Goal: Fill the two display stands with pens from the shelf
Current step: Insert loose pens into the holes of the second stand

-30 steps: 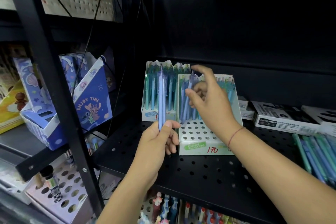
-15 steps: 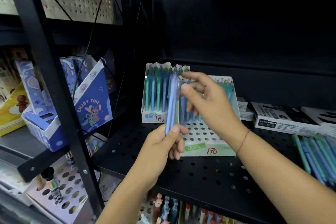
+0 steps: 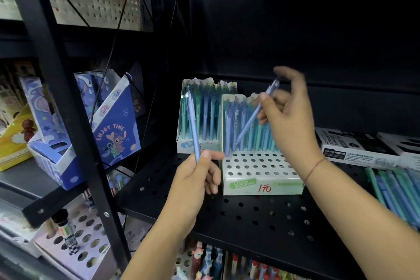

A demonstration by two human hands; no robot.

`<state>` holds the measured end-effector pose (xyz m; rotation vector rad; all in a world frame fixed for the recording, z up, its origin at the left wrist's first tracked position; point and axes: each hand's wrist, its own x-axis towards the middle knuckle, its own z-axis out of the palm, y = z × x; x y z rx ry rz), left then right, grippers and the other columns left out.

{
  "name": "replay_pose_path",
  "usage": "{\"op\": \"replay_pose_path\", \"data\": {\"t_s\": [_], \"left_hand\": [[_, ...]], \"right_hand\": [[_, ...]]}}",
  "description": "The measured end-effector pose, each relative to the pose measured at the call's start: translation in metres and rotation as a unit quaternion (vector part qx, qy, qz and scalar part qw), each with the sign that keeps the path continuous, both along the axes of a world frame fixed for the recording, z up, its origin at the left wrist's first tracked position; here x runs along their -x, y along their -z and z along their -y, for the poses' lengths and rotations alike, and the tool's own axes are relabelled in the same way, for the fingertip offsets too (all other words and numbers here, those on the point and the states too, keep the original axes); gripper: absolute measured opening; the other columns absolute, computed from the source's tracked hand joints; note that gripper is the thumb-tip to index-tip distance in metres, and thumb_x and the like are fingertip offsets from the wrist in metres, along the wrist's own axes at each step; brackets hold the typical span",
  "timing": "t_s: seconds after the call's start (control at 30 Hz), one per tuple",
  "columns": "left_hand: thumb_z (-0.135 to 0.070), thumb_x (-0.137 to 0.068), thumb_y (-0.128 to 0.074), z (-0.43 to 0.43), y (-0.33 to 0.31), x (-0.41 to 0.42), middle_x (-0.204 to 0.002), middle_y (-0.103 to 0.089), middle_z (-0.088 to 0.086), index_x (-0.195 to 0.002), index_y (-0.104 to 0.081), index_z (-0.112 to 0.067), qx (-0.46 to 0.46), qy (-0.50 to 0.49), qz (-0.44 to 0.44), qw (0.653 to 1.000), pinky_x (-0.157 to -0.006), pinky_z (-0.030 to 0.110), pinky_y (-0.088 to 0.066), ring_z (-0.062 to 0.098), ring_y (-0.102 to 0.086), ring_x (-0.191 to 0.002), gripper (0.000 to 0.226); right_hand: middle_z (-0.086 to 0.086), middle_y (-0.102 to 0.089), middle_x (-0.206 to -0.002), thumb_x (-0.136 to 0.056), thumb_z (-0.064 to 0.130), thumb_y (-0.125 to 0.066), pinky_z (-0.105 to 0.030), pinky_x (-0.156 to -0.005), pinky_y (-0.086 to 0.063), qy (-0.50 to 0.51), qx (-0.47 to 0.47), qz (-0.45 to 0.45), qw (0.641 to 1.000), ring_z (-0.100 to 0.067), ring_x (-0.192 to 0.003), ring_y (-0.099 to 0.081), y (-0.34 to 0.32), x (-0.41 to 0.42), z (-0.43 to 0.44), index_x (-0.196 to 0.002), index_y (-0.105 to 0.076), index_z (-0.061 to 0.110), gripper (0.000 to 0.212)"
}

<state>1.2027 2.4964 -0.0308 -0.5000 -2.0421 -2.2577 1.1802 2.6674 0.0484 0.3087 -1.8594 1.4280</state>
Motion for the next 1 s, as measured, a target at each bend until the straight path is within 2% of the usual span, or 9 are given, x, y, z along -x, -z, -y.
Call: {"op": "replay_pose_path", "data": {"t_s": [0.17,0.37,0.53,0.63,0.8,0.9,1.0], "left_hand": [[-0.028,-0.102,-0.034,-0.001,0.001,0.000,-0.058,-0.053,-0.002,-0.095,-0.064,-0.012,0.007,0.004,0.003,1.000,-0.052,0.018,-0.040,0.010,-0.046,-0.050,0.034],[-0.028,-0.102,-0.035,-0.001,0.001,0.000,-0.058,-0.053,-0.002,-0.095,-0.064,-0.011,0.013,0.014,0.005,1.000,-0.052,0.017,-0.040,0.009,-0.047,-0.050,0.035],[-0.028,-0.102,-0.034,-0.001,0.002,0.000,-0.057,-0.053,-0.002,-0.095,-0.064,-0.010,0.023,0.025,0.001,0.999,-0.052,0.017,-0.040,0.009,-0.047,-0.051,0.035],[-0.028,-0.103,-0.034,-0.001,0.003,0.001,-0.058,-0.053,-0.002,-0.094,-0.064,-0.010,0.031,0.031,0.000,0.999,-0.053,0.018,-0.040,0.010,-0.047,-0.051,0.036],[-0.031,-0.102,-0.035,-0.001,0.003,0.000,-0.058,-0.051,-0.001,-0.093,-0.064,-0.011,0.050,0.037,-0.003,0.998,-0.055,0.017,-0.040,0.010,-0.044,-0.052,0.036],[-0.032,-0.102,-0.036,-0.002,0.003,0.001,-0.058,-0.049,-0.003,-0.092,-0.065,-0.014,0.065,0.033,-0.008,0.997,-0.059,0.019,-0.040,0.009,-0.042,-0.052,0.035],[-0.032,-0.102,-0.036,-0.002,0.003,0.000,-0.057,-0.047,-0.005,-0.090,-0.065,-0.017,0.081,0.027,-0.013,0.996,-0.062,0.022,-0.039,0.009,-0.040,-0.053,0.035]], "right_hand": [[-0.013,-0.063,-0.077,-0.096,0.015,-0.054,-0.045,-0.068,-0.054,0.046,-0.142,0.015,0.989,-0.025,-0.068,-0.061,0.015,0.006,0.006,-0.133,-0.038,0.025,0.042],[-0.009,-0.059,-0.075,-0.095,0.014,-0.055,-0.047,-0.068,-0.053,0.057,-0.180,0.003,0.982,-0.024,-0.069,-0.061,0.018,0.009,0.009,-0.135,-0.038,0.024,0.044],[-0.003,-0.057,-0.082,-0.095,0.016,-0.055,-0.044,-0.069,-0.053,0.051,-0.206,0.022,0.977,-0.021,-0.069,-0.061,0.022,0.011,0.011,-0.133,-0.045,0.027,0.040],[0.006,-0.055,-0.085,-0.096,0.020,-0.054,-0.037,-0.066,-0.052,0.070,-0.239,0.023,0.968,-0.013,-0.068,-0.057,0.022,0.011,0.010,-0.135,-0.046,0.029,0.042],[0.011,-0.053,-0.081,-0.096,0.024,-0.053,-0.029,-0.063,-0.046,0.087,-0.281,0.030,0.955,-0.003,-0.064,-0.047,0.024,0.012,0.008,-0.132,-0.052,0.029,0.036],[0.010,-0.053,-0.077,-0.096,0.024,-0.053,-0.030,-0.063,-0.046,0.088,-0.270,0.036,0.958,-0.002,-0.064,-0.046,0.023,0.013,0.008,-0.130,-0.054,0.030,0.035],[0.015,-0.048,-0.075,-0.097,0.028,-0.052,-0.023,-0.064,-0.039,0.094,-0.265,0.042,0.959,0.000,-0.065,-0.045,0.021,0.012,0.007,-0.130,-0.056,0.031,0.034]]}}
